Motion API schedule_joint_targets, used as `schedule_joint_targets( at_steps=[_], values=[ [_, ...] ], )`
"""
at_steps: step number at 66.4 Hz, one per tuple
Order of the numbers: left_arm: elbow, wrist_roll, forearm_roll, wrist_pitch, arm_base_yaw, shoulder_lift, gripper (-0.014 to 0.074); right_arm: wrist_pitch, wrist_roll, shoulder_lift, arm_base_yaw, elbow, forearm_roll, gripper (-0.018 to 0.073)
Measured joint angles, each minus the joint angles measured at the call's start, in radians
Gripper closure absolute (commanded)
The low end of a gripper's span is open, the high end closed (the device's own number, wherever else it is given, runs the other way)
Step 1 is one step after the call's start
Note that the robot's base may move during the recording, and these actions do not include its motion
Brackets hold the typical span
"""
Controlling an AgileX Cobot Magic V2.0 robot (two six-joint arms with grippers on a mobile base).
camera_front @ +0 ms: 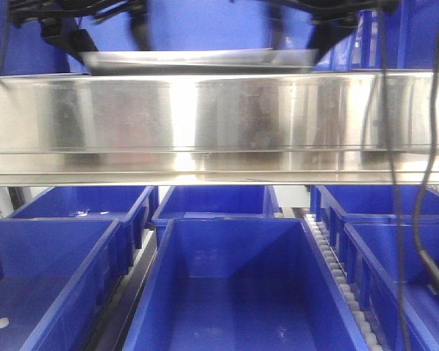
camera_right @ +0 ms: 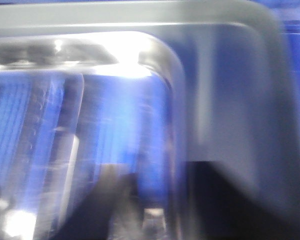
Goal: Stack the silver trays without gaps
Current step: 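Lower the tray into the lower tray and open both grippers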
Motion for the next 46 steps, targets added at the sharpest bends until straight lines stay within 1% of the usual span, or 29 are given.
schedule_joint_targets(
  at_steps=[3,9,17,20,23,24,25,27,28,29,30,31,33,34,35,40,46],
  values=[
    [0.000,0.000,0.007,0.000,0.000,0.000,0.0204,0.000,0.000,0.000,-0.004,0.000,0.000,0.0078],
    [0.000,-0.018,0.042,0.004,0.000,0.000,0.0204,0.000,0.000,0.000,-0.014,0.000,0.000,0.0096],
    [0.000,-0.032,0.068,0.006,0.000,0.000,0.0206,0.004,0.000,0.000,-0.018,0.000,0.000,0.0139],
    [0.000,-0.034,0.070,0.006,0.000,0.000,0.0222,0.004,0.000,0.000,-0.018,0.000,0.000,0.0163],
    [0.000,-0.036,0.072,0.008,0.000,0.000,0.0273,0.004,0.000,0.000,-0.018,0.000,0.000,0.0209],
    [0.000,-0.036,0.072,0.008,0.000,0.000,0.0314,0.004,0.000,0.000,-0.018,0.000,0.000,0.0230],
    [0.000,-0.036,0.072,0.008,0.000,0.000,0.0330,0.004,0.000,0.000,-0.018,0.000,0.000,0.0254],
    [0.000,-0.036,0.074,0.008,0.000,0.000,0.0419,0.004,0.000,0.000,-0.018,0.000,0.000,0.0312],
    [0.000,-0.036,0.074,0.008,0.000,0.000,0.0476,0.004,0.000,0.000,-0.018,0.000,0.000,0.0344],
    [0.000,-0.036,0.074,0.008,0.000,0.000,0.0514,0.006,0.000,0.000,-0.018,0.000,0.000,0.0396],
    [0.000,-0.036,0.074,0.008,0.000,0.000,0.0533,0.006,0.000,0.000,-0.018,0.000,0.000,0.0431],
    [0.000,-0.036,0.074,0.008,0.000,0.000,0.0571,0.006,0.000,0.000,-0.018,0.000,0.000,0.0466],
    [0.000,-0.036,0.074,0.008,0.000,0.000,0.0642,0.006,0.000,0.000,-0.018,0.000,0.000,0.0518],
    [0.000,-0.036,0.076,0.008,0.000,0.000,0.0629,0.006,0.000,0.000,-0.018,0.000,0.000,0.0567],
    [0.000,-0.036,0.076,0.008,0.000,0.000,0.0613,0.006,0.000,0.000,-0.018,0.000,0.000,0.0594],
    [0.000,-0.036,0.080,0.006,0.000,0.000,0.0568,0.006,0.000,0.000,-0.018,0.000,0.000,0.0565],
    [0.000,-0.036,0.089,0.006,0.000,0.000,0.0575,0.006,0.000,0.000,-0.018,0.000,0.000,0.0561]
  ],
)
